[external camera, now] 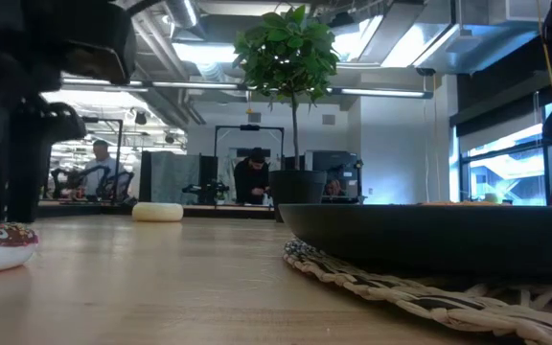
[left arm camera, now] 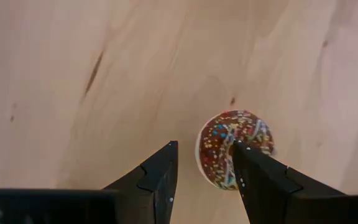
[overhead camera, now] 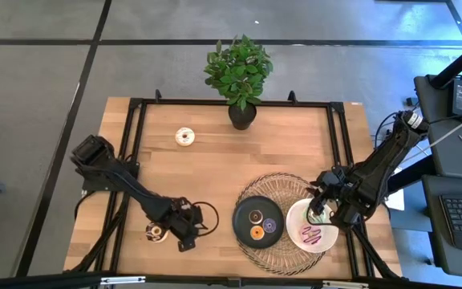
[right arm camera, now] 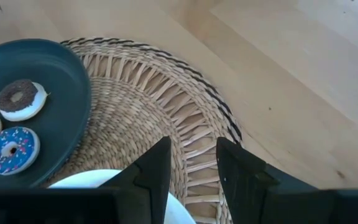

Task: Pick & Place donuts
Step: Put the small brown donut on the black plate

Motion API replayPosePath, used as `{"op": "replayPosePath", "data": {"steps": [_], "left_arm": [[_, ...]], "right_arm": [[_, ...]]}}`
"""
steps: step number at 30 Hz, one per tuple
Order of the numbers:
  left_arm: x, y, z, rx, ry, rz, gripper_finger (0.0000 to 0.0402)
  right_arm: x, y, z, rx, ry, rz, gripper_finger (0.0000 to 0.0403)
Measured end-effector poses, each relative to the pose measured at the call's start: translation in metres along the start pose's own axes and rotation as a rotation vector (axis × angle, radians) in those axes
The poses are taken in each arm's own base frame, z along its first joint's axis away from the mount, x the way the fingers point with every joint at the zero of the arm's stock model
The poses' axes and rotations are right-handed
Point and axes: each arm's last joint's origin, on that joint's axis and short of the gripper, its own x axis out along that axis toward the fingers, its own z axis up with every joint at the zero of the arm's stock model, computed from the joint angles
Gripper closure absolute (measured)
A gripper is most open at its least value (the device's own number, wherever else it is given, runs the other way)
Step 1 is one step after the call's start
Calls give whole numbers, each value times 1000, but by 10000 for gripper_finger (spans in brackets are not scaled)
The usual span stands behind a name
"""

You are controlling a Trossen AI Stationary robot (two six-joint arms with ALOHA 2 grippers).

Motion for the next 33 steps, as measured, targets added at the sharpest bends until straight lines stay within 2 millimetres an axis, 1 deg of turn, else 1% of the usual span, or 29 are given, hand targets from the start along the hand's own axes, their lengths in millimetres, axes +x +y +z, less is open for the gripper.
{"op": "replayPosePath", "data": {"steps": [3,6,11,14,23,28,33], "left_arm": [[6,-1,0,24,6,-1,254],[7,-1,-1,28,21,-5,257],[7,-4,1,-70,1,-35,256],[7,-6,2,-95,-10,-51,254],[8,-3,0,-9,11,-22,263],[8,-3,0,43,12,-23,280],[10,-3,-1,40,32,-28,315]], "right_arm": [[0,0,0,0,1,0,273],[0,0,0,-1,1,-1,273],[0,0,0,-27,1,-1,273],[0,0,0,-49,1,-1,273],[0,0,0,-54,1,-2,273],[0,0,0,-56,1,-2,273],[0,0,0,-76,1,-2,273]]}}
